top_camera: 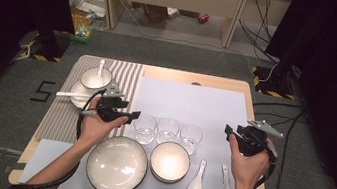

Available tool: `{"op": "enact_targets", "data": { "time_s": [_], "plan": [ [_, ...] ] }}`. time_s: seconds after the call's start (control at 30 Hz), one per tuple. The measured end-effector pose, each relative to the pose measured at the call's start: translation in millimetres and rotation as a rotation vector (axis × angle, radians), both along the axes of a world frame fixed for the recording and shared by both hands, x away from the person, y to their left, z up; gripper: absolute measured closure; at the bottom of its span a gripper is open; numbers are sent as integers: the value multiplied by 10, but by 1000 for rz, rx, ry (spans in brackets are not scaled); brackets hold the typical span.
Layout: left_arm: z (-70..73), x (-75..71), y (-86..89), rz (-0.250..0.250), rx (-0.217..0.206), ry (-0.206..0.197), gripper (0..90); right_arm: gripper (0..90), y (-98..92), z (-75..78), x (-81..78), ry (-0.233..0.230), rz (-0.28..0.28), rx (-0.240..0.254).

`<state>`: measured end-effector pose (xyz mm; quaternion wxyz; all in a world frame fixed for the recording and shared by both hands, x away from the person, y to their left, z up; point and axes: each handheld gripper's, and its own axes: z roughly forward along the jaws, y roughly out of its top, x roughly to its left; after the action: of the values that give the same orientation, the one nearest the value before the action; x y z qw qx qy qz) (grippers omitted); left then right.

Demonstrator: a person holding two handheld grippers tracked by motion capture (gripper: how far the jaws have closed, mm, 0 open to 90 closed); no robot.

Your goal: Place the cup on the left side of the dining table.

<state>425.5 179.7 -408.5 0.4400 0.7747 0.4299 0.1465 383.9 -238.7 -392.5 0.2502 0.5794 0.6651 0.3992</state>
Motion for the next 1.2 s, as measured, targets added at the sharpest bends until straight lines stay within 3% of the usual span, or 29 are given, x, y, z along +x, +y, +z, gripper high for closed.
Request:
{"op": "enact_targets", "data": {
  "time_s": [0.4,0.53,0.6,0.73,1.2],
  "plan": [
    [-195,109,-205,-34,53,53,399,529,-11,6,-7,-3,2,6],
    [-274,150,-224,-45,59,91,426,529,-13,5,-9,-2,2,8],
    [-298,161,-232,-58,81,97,462,529,-12,6,-10,-2,2,8],
    [-321,173,-251,-73,79,118,549,529,-13,10,-13,-3,3,8],
    [-368,223,-290,-83,109,153,688,529,-13,0,-8,1,6,9]
  ]
}}
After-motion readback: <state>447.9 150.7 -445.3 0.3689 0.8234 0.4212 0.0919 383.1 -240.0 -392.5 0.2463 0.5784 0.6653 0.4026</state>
